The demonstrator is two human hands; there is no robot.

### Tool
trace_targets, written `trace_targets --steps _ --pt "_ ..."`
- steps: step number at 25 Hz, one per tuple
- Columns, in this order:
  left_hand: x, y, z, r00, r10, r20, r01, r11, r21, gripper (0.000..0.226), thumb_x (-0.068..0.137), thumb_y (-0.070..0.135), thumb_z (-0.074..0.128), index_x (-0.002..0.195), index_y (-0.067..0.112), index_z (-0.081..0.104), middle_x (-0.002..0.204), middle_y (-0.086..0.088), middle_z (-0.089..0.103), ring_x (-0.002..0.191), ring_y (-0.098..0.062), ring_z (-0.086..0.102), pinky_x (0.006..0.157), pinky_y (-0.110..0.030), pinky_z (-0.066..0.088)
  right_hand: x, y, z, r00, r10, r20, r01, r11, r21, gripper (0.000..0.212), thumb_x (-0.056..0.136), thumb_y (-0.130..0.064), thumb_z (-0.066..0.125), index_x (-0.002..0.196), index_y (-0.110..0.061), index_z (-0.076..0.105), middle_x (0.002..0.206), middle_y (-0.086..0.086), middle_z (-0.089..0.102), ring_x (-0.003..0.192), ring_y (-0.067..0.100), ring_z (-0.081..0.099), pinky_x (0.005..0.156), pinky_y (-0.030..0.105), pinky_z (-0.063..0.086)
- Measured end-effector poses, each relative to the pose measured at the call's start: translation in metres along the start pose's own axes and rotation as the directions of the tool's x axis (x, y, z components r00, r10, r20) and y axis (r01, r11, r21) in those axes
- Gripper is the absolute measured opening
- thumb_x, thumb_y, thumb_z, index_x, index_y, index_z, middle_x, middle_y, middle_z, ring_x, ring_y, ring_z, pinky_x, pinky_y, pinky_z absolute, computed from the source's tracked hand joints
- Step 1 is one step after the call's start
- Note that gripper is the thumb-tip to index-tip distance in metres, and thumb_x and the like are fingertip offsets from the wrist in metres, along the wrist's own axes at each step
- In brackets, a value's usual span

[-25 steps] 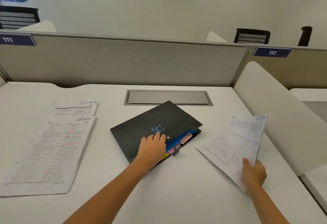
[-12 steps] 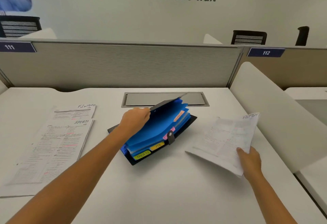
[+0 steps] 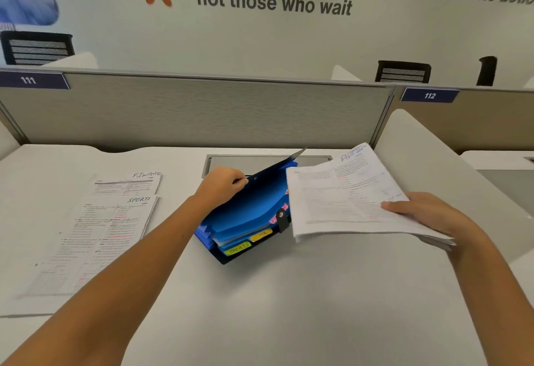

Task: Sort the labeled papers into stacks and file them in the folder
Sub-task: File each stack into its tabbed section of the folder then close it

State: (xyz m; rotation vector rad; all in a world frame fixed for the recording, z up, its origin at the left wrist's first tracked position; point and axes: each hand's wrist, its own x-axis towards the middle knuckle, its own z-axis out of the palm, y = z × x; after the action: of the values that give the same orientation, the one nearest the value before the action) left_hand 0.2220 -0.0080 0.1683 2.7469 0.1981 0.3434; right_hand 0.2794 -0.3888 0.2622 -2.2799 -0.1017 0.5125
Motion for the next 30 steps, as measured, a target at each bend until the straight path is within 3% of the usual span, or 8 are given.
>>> trace_targets --steps 3,6,8,13,18,20,24,30 --pt "0.003 0.008 0.0 0.999 0.022 0.04 -0.022 1.0 0.0 0.029 0.096 0.024 0.05 0.092 0.005 0.071 0.082 -0.013 0.07 0.067 -0.023 0.057 0.064 -0.035 0.047 0.013 -0.008 0.022 1.0 -0.007 -0.003 0.007 0.998 0.065 0.011 0.086 -0.016 0.066 0.093 -0.008 0.069 0.082 0.002 0.069 0.066 0.017 0.06 0.057 0.024 0.045" --pt "0.002 0.013 -0.002 0.994 0.063 0.085 -0.063 0.998 -0.005 0.029 0.096 0.024 0.05 0.095 0.004 0.072 0.085 -0.013 0.071 0.074 -0.027 0.061 0.069 -0.037 0.05 0.018 -0.02 0.062 0.999 0.038 -0.039 -0.016 0.882 0.47 0.017 0.086 0.003 0.058 0.102 0.006 0.061 0.089 0.014 0.066 0.07 0.026 0.061 0.053 0.023 0.051" --pt "0.003 0.012 -0.004 0.99 0.091 0.108 -0.09 0.996 -0.011 0.03 0.095 0.023 0.05 0.09 0.002 0.071 0.082 -0.015 0.07 0.073 -0.029 0.062 0.068 -0.038 0.049 0.016 -0.03 0.087 0.996 0.032 -0.079 0.021 0.808 0.589 0.026 0.086 0.01 0.051 0.11 0.006 0.058 0.099 0.014 0.063 0.08 0.03 0.062 0.057 0.027 0.053" --pt "0.002 0.006 -0.003 0.991 0.07 0.115 -0.068 0.997 -0.029 0.032 0.094 0.023 0.05 0.083 0.0 0.069 0.075 -0.019 0.067 0.059 -0.021 0.049 0.057 -0.032 0.038 0.018 -0.037 0.133 0.974 -0.039 -0.222 0.134 0.891 0.433 0.021 0.084 0.003 0.046 0.095 -0.006 0.061 0.104 0.012 0.066 0.091 0.031 0.064 0.08 0.042 0.056" --pt "-0.004 0.006 0.0 0.994 0.079 0.073 -0.077 0.997 -0.029 0.029 0.092 0.019 0.05 0.076 0.002 0.067 0.076 -0.019 0.068 0.058 -0.02 0.049 0.055 -0.031 0.039 0.012 -0.047 0.169 0.968 -0.104 -0.23 0.174 0.935 0.31 0.019 0.088 -0.003 0.043 0.098 -0.002 0.059 0.094 0.008 0.061 0.079 0.021 0.057 0.053 0.024 0.044" --pt "-0.007 0.011 0.001 0.995 0.087 0.053 -0.086 0.996 -0.023 0.029 0.092 0.018 0.051 0.077 0.001 0.069 0.073 -0.016 0.068 0.059 -0.024 0.054 0.055 -0.029 0.039 0.014 -0.051 0.184 0.972 -0.119 -0.203 0.176 0.94 0.291 0.02 0.089 -0.003 0.043 0.102 -0.001 0.058 0.098 0.01 0.06 0.077 0.019 0.055 0.052 0.023 0.04" --pt "-0.013 0.017 0.009 0.994 0.1 0.033 -0.1 0.995 -0.014 0.03 0.091 0.018 0.051 0.075 0.0 0.069 0.069 -0.013 0.067 0.06 -0.027 0.058 0.055 -0.03 0.041 0.025 -0.06 0.217 0.977 -0.099 -0.187 0.145 0.958 0.248 0.023 0.088 -0.006 0.044 0.108 -0.001 0.054 0.107 0.013 0.058 0.093 0.028 0.055 0.068 0.029 0.045" --pt "-0.017 0.019 0.018 0.995 0.099 -0.03 -0.1 0.995 -0.03 0.028 0.088 0.018 0.052 0.069 0.001 0.064 0.064 -0.013 0.063 0.059 -0.026 0.055 0.054 -0.033 0.039 0.04 -0.07 0.255 0.995 -0.051 -0.089 0.068 0.979 0.194 0.017 0.091 -0.005 0.041 0.104 0.002 0.048 0.098 0.016 0.051 0.074 0.021 0.043 0.048 0.027 0.031"
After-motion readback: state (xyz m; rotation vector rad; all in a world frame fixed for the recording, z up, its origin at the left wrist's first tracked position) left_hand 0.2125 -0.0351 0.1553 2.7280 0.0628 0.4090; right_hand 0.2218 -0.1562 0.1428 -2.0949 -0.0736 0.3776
